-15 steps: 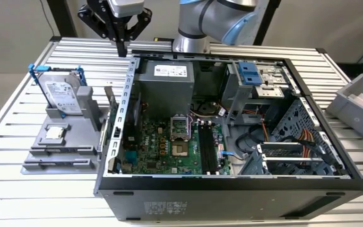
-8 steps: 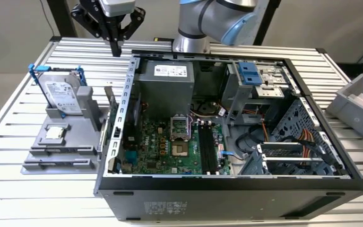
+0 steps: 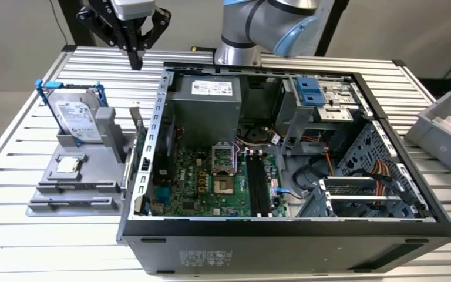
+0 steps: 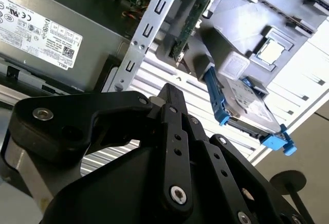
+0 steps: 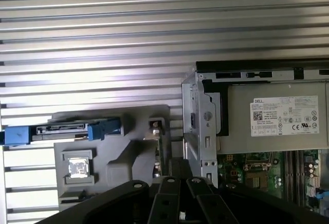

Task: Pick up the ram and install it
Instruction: 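Reach for the ram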

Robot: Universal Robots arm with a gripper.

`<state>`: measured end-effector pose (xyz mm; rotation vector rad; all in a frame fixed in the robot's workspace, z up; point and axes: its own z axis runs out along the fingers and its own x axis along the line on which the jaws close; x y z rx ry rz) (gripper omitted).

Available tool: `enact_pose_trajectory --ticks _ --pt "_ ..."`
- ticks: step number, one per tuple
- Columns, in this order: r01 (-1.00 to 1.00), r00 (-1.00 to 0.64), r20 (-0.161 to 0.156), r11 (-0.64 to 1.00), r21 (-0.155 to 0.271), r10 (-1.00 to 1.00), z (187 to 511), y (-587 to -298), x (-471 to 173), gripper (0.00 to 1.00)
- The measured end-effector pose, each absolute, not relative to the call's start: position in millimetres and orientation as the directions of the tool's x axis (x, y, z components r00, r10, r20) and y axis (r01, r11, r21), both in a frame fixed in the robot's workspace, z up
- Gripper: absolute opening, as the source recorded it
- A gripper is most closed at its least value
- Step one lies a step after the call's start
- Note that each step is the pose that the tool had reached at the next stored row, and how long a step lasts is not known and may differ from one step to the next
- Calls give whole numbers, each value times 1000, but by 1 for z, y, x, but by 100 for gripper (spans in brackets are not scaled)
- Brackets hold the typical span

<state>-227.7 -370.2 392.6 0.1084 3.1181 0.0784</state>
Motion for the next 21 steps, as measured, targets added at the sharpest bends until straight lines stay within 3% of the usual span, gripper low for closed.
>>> enact_pose_trajectory --ticks 21 --pt "69 -997 -18 996 51 70 393 -369 -267 0"
